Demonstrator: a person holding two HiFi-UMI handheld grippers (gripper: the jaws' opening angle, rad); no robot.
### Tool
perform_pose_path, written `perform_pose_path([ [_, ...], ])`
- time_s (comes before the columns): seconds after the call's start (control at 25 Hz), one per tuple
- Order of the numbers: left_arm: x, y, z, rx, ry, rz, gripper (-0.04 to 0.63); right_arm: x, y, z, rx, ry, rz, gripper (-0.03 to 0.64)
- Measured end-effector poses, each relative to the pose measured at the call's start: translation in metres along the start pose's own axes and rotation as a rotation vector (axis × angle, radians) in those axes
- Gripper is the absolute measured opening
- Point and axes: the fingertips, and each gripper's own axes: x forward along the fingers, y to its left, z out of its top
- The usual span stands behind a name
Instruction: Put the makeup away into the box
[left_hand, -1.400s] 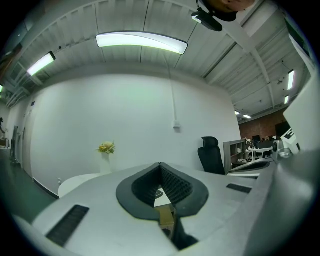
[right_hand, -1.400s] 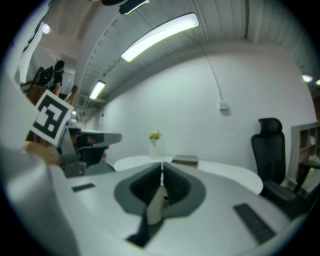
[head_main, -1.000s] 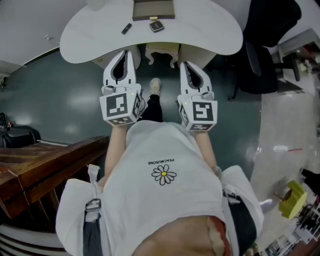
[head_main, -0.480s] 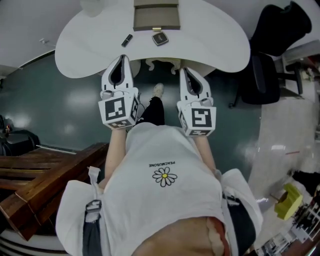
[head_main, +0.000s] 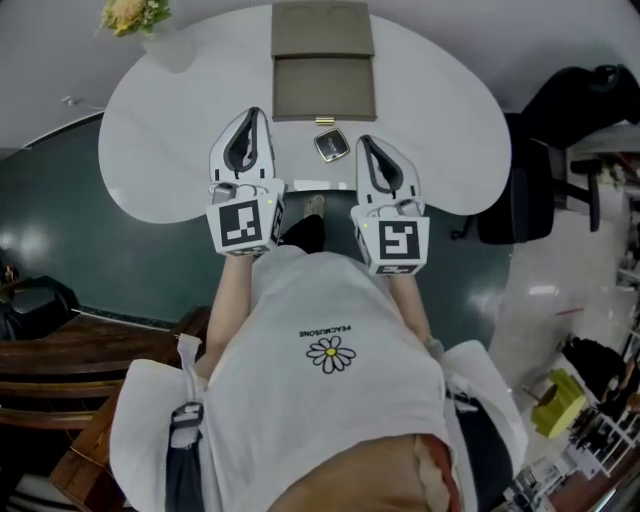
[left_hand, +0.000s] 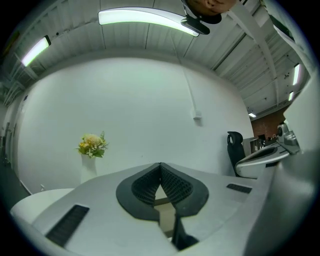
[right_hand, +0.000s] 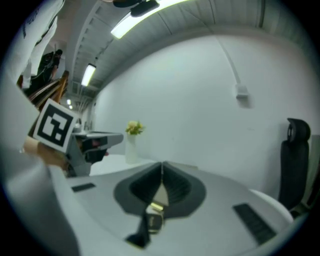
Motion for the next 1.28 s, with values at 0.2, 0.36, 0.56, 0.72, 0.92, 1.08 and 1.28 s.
perform_pose_path([
  [0.2,0.055,0.016,-0.014,-0.006,0.035,-0.014,0.02,0.058,-0.016,0.017,-0.019,0.01,0.012,0.031],
  [0.36,0.077,0.023,-0.022,0.003,0.066,0.005,0.02,0.085,-0.028,0.018,0.016,0.029,0.029,0.031],
  [0.56,0.082,0.027,-0.025,0.013,0.073,0.053,0.02,0.099,-0.039,0.005,0.06,0.048,0.071,0.031],
  [0.72,0.08,0.029,-0.024,0.037,0.081,0.075,0.021,0.11,-0.045,0.007,0.068,0.037,0.112,0.031],
  [0.92,0.072,0.034,-0.032,0.039,0.116,0.096,0.021,0.116,-0.041,0.008,0.07,0.031,0.16,0.031],
  [1.08,0.07,0.035,-0.043,0.002,0.152,0.091,0.053,0.118,-0.037,0.006,0.064,0.038,0.189,0.031],
  [1.28,0.066,0.036,-0.076,0.018,0.264,-0.01,0.194,0.119,-0.033,0.006,0.047,0.04,0.216,0.031],
])
